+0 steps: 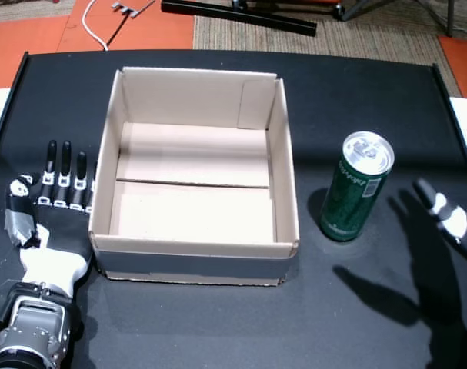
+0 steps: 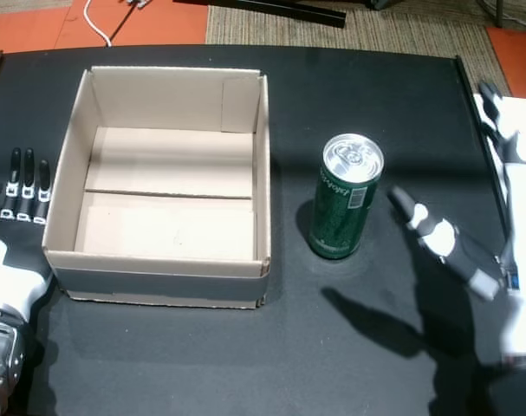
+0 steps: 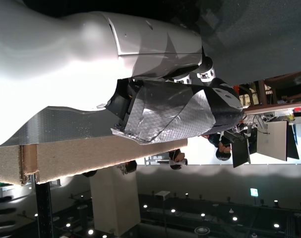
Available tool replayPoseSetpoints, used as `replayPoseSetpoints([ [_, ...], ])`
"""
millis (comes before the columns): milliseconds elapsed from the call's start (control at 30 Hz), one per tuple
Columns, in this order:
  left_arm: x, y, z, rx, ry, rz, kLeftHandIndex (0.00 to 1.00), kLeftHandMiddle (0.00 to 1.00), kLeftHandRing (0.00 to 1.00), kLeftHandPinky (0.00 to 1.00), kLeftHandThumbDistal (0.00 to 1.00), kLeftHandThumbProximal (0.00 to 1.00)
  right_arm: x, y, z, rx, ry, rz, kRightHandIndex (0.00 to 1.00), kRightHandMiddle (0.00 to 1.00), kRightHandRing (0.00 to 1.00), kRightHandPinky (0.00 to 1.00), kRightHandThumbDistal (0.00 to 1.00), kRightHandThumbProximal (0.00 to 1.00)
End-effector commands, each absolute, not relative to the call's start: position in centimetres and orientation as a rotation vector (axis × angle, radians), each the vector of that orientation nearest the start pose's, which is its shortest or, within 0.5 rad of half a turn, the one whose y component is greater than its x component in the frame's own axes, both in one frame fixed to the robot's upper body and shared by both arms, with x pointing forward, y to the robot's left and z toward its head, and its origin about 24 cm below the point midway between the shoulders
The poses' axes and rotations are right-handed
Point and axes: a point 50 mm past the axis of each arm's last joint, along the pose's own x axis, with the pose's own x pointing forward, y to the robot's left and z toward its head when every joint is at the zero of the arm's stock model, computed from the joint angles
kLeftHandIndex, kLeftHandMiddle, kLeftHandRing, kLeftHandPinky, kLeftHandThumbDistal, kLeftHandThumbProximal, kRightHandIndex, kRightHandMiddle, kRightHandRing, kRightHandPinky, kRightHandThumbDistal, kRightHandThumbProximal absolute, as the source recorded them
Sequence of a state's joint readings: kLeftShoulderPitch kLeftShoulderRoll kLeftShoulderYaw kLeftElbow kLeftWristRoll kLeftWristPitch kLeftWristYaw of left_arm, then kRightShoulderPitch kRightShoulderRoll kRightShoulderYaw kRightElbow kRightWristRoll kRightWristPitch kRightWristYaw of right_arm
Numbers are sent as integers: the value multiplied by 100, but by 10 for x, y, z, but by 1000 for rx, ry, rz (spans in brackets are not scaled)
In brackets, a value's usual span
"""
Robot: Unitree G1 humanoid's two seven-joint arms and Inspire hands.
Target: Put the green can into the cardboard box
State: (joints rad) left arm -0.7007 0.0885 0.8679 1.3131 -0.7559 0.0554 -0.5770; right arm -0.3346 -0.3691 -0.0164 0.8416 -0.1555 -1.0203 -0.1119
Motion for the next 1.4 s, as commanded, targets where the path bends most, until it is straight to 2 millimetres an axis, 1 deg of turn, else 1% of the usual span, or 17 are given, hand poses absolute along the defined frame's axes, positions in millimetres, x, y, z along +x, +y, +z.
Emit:
replayPoseSetpoints([
  [0,309,182,-43,-1385,180,158,48,47,55,73,0,87,287,-219,53,-425,-487,56,95,100,100,100,100,62],
  [100,309,183,-43,-1385,177,156,47,47,54,72,1,85,294,-215,53,-416,-461,84,96,100,100,100,100,62],
  [167,309,183,-43,-1384,174,156,48,47,56,75,1,83,298,-213,53,-411,-442,104,97,100,100,100,100,63],
  [267,309,183,-43,-1382,173,158,48,46,55,77,0,83,304,-210,53,-384,-405,136,100,100,100,100,100,61],
  [333,308,184,-43,-1384,172,155,49,46,55,75,0,84,308,-210,51,-348,-369,165,100,100,100,100,100,61],
  [400,309,184,-43,-1378,176,156,50,46,55,75,0,84,311,-209,50,-301,-336,194,100,100,100,100,100,60],
  [600,309,185,-43,-1398,167,167,47,47,56,75,0,84,314,-208,47,-247,-301,234,100,100,100,100,100,62],
  [667,309,186,-42,-1395,163,163,47,47,56,73,0,84,314,-209,45,-225,-290,237,100,100,100,100,100,59],
  [733,310,186,-42,-1395,165,168,46,47,56,74,0,84,315,-210,44,-211,-276,236,100,100,100,100,100,59],
  [867,310,186,-42,-1385,168,164,48,48,60,81,0,86,317,-211,41,-199,-248,230,100,100,100,100,100,57],
  [900,310,186,-42,-1389,166,162,48,48,60,81,0,85,318,-212,41,-198,-241,228,100,100,100,100,100,56],
  [933,310,186,-41,-1394,166,163,47,47,59,79,1,84,318,-212,40,-201,-234,226,100,100,100,100,100,56],
  [967,310,186,-41,-1395,165,162,47,47,58,78,2,80,319,-212,39,-206,-225,225,100,100,100,100,100,56],
  [1033,310,186,-41,-1395,162,162,47,47,57,77,1,79,320,-213,37,-215,-205,223,100,100,100,100,100,57],
  [1200,312,186,-40,-1404,159,167,47,48,59,78,0,83,324,-213,32,-243,-153,211,100,100,100,100,100,60],
  [1233,312,186,-40,-1407,155,161,47,48,59,79,0,83,324,-213,31,-249,-142,208,100,100,100,100,100,59],
  [1367,311,185,-40,-1402,155,156,46,47,57,75,0,83,327,-209,28,-265,-107,197,100,100,100,100,100,58],
])
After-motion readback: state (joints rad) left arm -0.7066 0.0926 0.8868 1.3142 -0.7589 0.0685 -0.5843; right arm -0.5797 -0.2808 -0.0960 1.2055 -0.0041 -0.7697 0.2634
